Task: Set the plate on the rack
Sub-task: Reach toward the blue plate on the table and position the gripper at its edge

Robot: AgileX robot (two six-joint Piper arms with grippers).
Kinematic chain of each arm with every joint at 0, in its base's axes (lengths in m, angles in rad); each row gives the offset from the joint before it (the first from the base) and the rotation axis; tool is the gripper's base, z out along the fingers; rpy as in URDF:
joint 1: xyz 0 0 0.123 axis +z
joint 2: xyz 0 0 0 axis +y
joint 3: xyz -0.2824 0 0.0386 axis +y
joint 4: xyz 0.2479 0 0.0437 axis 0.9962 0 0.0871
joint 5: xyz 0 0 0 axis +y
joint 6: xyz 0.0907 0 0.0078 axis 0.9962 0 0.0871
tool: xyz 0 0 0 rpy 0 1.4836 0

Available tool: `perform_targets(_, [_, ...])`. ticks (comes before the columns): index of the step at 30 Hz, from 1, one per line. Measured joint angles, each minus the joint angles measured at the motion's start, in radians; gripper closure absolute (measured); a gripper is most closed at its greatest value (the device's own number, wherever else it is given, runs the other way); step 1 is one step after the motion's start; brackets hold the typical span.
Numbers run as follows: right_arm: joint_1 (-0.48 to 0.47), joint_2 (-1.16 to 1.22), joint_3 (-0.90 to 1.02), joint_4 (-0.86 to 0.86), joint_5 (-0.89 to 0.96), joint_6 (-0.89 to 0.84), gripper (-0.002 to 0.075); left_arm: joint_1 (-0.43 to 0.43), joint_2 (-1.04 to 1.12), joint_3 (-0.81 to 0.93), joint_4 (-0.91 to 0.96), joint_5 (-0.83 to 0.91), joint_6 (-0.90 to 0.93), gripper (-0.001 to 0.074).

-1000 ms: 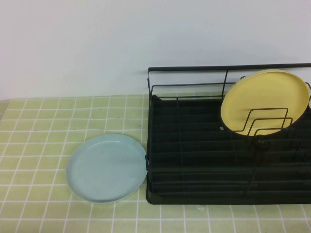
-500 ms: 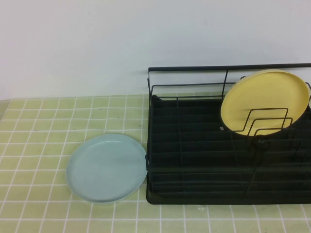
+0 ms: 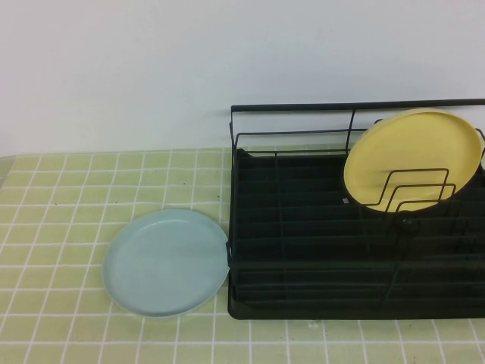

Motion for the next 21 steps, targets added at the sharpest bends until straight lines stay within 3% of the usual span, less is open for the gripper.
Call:
perform_targets(5, [0.0, 0.0, 0.0, 0.015, 0.019, -0.015, 0.0725, 0.0, 0.0, -0.018, 0.288, 0.102, -0.033, 0.0734])
perform_targets(9, [0.0, 0.0, 0.0, 0.02, 0.078, -0.035, 0.0725, 0.0, 0.0, -0.123, 0.517, 0.254, -0.203, 0.0734])
perform_targets(16, [0.0, 0.002, 0.0, 0.022, 0.12, -0.081, 0.0725, 0.0, 0.002, -0.28, 0.534, 0.648, -0.327, 0.0734])
perform_targets(21, [0.0, 0.002, 0.0, 0.022, 0.142, -0.112, 0.0725, 0.0, 0.002, -0.266, 0.513, 0.789, -0.329, 0.0734])
